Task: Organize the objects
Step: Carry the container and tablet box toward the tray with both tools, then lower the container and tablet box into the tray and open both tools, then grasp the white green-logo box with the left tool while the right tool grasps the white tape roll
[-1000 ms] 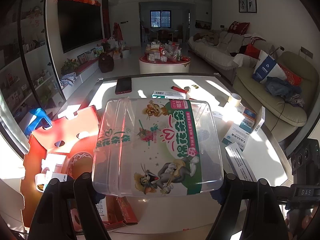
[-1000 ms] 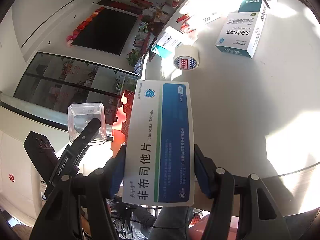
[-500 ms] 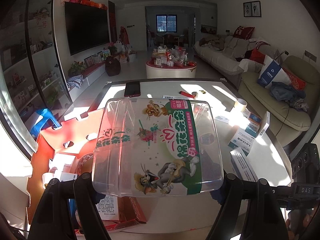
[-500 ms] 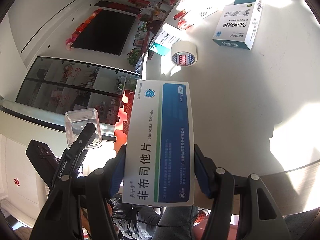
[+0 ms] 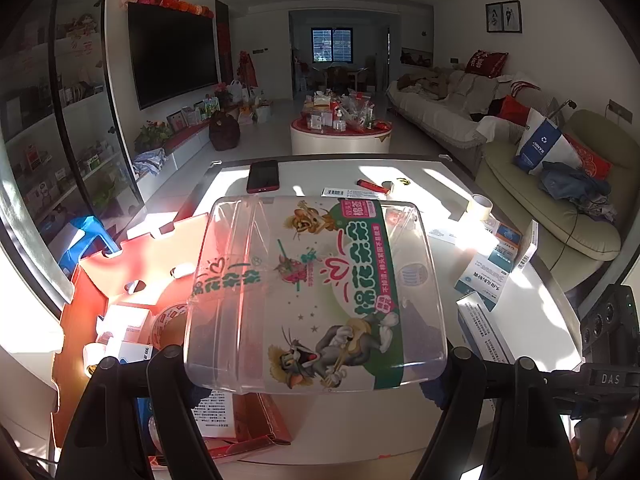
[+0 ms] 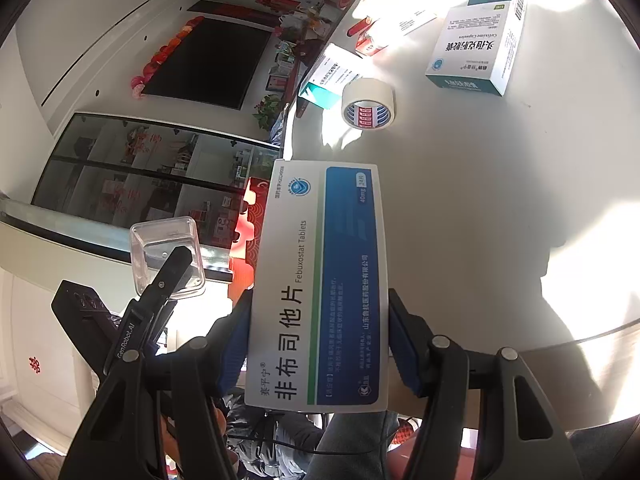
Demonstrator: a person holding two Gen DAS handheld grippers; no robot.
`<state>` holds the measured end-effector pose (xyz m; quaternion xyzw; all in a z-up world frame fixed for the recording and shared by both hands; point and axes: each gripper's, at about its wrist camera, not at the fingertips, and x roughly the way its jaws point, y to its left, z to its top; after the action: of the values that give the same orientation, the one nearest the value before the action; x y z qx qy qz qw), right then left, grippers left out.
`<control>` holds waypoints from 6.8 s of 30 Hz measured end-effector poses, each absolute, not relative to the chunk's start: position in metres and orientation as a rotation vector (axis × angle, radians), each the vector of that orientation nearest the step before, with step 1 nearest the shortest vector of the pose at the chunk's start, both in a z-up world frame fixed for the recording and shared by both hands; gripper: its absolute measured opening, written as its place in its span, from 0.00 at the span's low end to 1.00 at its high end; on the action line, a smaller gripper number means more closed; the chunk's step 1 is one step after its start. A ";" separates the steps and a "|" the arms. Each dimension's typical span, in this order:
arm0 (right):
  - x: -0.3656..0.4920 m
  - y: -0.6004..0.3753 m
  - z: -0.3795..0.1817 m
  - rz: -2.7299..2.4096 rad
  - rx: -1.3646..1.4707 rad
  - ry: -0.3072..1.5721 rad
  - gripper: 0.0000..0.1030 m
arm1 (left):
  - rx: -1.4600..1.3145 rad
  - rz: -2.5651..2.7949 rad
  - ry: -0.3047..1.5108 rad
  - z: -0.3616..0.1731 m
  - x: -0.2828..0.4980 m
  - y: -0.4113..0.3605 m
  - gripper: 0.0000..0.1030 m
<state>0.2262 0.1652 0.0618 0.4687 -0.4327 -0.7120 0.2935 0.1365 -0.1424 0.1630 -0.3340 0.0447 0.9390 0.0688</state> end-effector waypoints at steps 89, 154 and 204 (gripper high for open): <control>0.198 0.108 0.078 -1.771 1.207 -1.118 0.60 | -1.043 3.059 0.099 0.165 0.136 -0.223 0.81; 0.146 -0.106 0.143 -1.950 1.128 -0.341 0.73 | -1.243 3.113 -0.048 0.107 0.119 -0.317 0.83; 0.138 0.202 0.109 -2.269 0.965 -0.783 0.53 | -2.089 2.421 -1.061 0.024 -0.200 -0.057 0.89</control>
<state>0.1376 0.2020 0.1085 0.3588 -0.2910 -0.8436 0.2737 -0.2000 -0.0568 0.0240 -0.6159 -0.3130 0.7140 -0.1136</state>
